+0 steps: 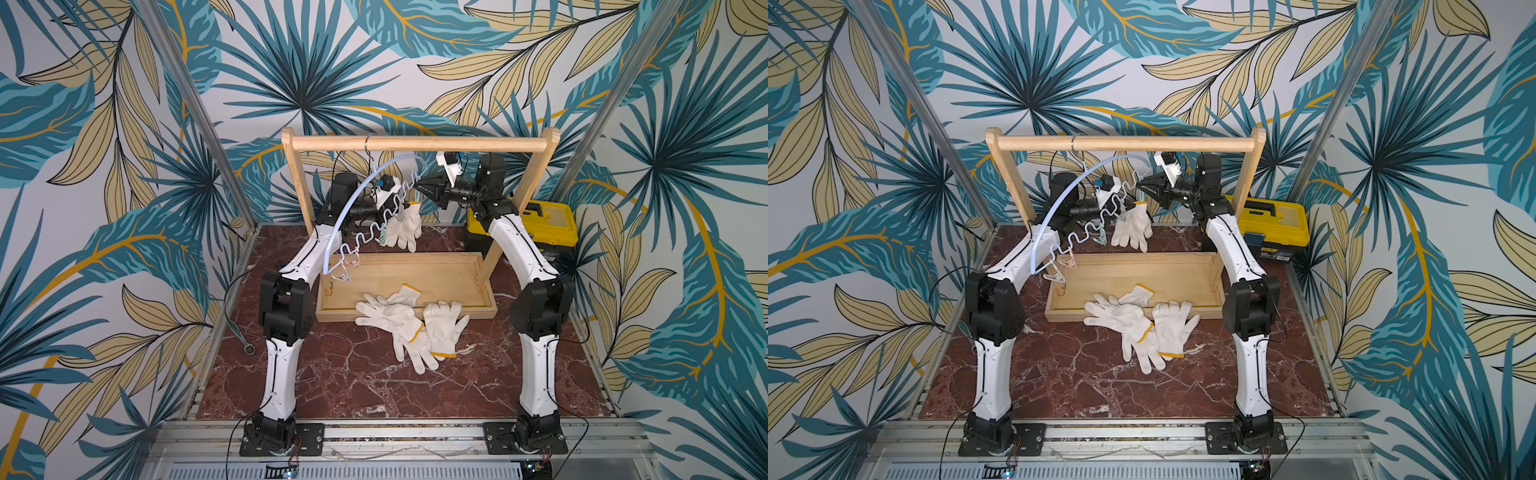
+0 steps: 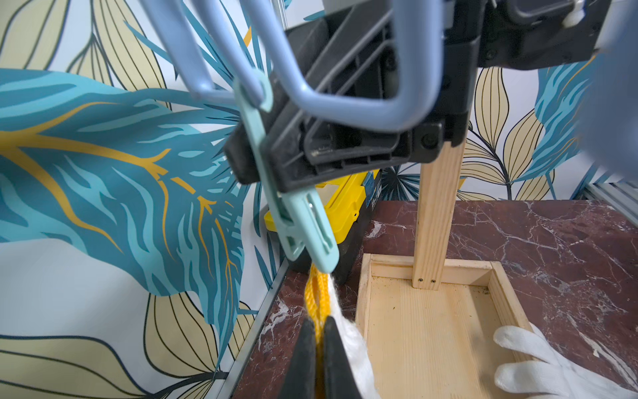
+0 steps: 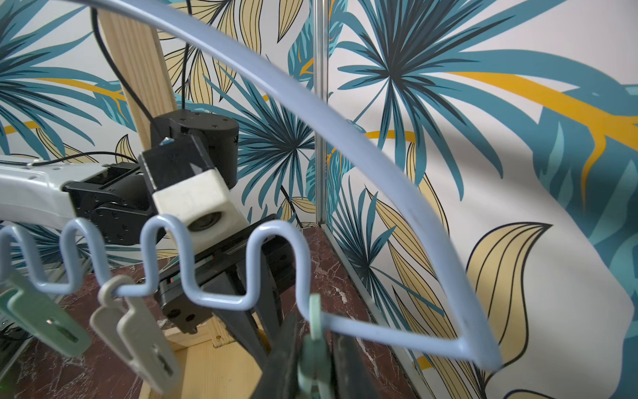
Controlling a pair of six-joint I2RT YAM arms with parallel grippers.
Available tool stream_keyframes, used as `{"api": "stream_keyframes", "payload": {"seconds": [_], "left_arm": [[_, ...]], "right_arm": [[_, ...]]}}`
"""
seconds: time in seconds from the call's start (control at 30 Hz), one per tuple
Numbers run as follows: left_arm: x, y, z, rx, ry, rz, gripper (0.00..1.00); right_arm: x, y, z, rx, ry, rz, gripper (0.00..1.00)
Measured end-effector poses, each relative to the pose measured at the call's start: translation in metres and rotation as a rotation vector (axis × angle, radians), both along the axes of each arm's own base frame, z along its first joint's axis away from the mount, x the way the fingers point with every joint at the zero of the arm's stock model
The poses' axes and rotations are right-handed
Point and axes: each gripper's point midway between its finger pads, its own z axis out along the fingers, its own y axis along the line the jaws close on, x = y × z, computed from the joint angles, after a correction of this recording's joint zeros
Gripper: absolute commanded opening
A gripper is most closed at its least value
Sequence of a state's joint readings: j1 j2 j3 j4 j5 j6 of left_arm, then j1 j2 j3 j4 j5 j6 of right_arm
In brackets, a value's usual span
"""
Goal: Clip the gloves onto a hanger to dry
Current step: Clamp the glove onto the hanger.
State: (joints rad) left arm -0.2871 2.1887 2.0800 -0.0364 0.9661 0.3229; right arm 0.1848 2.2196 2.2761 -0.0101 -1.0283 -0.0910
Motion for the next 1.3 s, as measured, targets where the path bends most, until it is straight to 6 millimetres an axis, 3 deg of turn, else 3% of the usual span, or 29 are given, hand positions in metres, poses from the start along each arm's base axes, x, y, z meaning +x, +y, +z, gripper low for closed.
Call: {"api": "stream_keyframes", "payload": {"seconds": [0.53, 0.93, 1.3], "left_arm": [[-0.003, -0.005, -0.013, -0.005, 0.023, -0.059, 0.0], [-0.009, -0.009, 0.006, -0.032, -0.019, -0.125, 0.0], [-0.017, -0.012, 0.004, -0.038, -0.017, -0.191, 0.0]], "right_arm": [[-0.004, -0.001, 0.0, 0.053, 0.037, 0.052, 0.0], [-0.008, -0.001, 0.003, 0.066, 0.05, 0.076, 0.0], [-0.012, 0.0, 0.003, 0.066, 0.048, 0.098, 0.0]]}}
